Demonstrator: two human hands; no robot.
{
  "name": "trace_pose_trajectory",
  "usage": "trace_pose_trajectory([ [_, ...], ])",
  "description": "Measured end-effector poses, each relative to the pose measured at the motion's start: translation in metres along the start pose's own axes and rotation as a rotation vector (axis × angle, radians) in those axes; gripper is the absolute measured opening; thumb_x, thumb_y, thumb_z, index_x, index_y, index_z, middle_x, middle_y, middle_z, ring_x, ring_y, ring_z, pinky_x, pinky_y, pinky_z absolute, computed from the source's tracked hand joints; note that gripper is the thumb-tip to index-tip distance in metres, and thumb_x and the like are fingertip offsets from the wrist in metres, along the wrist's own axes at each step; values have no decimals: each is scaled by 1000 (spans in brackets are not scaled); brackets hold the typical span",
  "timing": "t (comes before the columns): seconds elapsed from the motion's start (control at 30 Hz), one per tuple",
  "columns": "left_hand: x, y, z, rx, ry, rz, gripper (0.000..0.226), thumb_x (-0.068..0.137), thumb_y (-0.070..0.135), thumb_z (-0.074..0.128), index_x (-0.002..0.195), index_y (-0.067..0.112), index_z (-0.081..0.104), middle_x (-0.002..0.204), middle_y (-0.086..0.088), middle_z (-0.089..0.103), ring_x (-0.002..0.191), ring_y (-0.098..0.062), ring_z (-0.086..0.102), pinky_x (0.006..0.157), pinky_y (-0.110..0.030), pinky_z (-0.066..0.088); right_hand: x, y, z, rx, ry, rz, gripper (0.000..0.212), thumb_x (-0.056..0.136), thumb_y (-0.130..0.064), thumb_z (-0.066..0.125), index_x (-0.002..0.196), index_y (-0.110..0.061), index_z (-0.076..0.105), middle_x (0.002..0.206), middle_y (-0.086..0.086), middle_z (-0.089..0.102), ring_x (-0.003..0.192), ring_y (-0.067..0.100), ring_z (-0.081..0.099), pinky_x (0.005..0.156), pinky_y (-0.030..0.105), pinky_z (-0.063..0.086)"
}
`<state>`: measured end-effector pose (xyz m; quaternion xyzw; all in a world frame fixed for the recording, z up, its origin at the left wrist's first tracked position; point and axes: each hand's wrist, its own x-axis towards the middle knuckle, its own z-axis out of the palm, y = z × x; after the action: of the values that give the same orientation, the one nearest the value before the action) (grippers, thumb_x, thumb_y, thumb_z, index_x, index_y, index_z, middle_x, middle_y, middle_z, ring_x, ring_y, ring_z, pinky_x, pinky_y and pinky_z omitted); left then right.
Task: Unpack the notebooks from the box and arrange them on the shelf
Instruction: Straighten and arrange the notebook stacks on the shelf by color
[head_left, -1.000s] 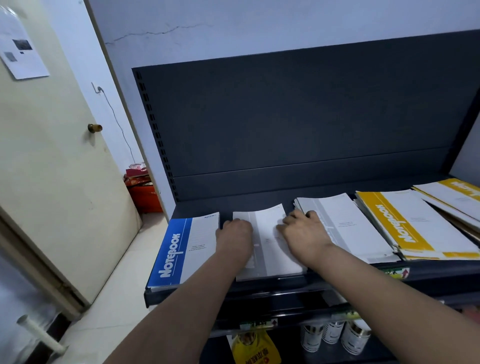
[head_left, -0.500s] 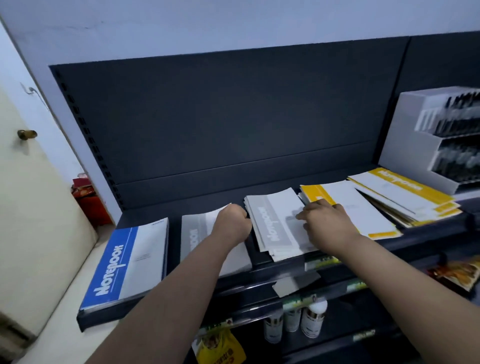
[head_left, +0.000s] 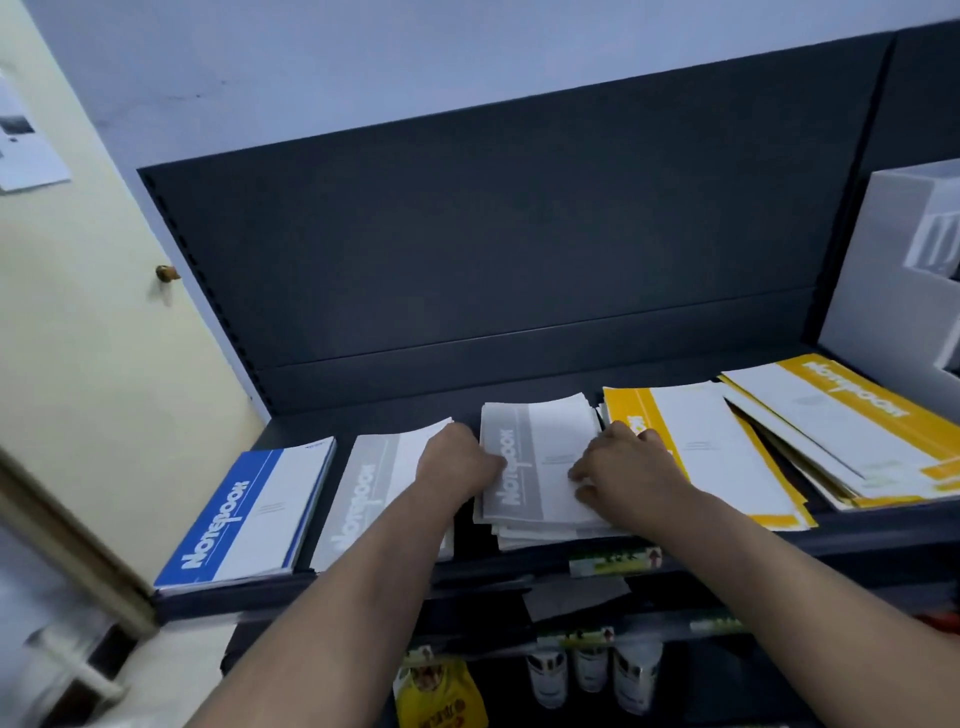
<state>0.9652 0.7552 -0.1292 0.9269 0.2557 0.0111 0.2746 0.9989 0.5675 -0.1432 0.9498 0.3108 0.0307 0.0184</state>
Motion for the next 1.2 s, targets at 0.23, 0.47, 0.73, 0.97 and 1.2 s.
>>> trace_pose_trajectory([
  [0.23, -3, 10, 6, 59, 17, -38, 28, 79, 22, 66, 64, 15, 44, 73, -1, 52, 78, -24, 57, 57, -25, 39, 3, 0, -5, 46, -41, 1, 28, 92, -30, 49, 110, -28, 69, 113, 0, 60, 120, 25, 40, 94, 41, 33],
  [0.47, -1, 15, 8, -81, 37, -108, 25, 76, 27, 72, 90, 9, 61, 99, -6, 69, 93, -26, 66, 82, -34, 54, 4, 2, -1, 78, -62, 17, 27, 93, -29, 49, 111, -27, 69, 117, 2, 57, 122, 25, 38, 97, 44, 31],
  [0.73, 4, 18, 5, -259, -37, -155, 39, 66, 25, 78, 97, 3, 67, 98, -11, 72, 90, -28, 70, 87, -45, 57, 6, -1, 0, 33, -36, 21, 27, 92, -25, 49, 110, -25, 69, 115, 2, 59, 118, 24, 41, 95, 44, 32],
  [0.97, 14, 17, 2, -471, -109, -195, 38, 66, 21, 82, 94, 2, 67, 94, -13, 72, 88, -31, 71, 87, -45, 57, 7, -1, -3, 66, -63, 37, 27, 92, -25, 50, 110, -27, 69, 115, 1, 58, 119, 24, 41, 94, 43, 33],
  [1.2, 12, 18, 11, -309, -2, -120, 8, 83, 12, 59, 84, 6, 55, 86, -10, 63, 79, -29, 62, 66, -35, 50, 4, 0, -2, 93, -56, 64, 26, 90, -25, 52, 109, -28, 70, 113, 0, 60, 116, 22, 45, 90, 40, 34],
])
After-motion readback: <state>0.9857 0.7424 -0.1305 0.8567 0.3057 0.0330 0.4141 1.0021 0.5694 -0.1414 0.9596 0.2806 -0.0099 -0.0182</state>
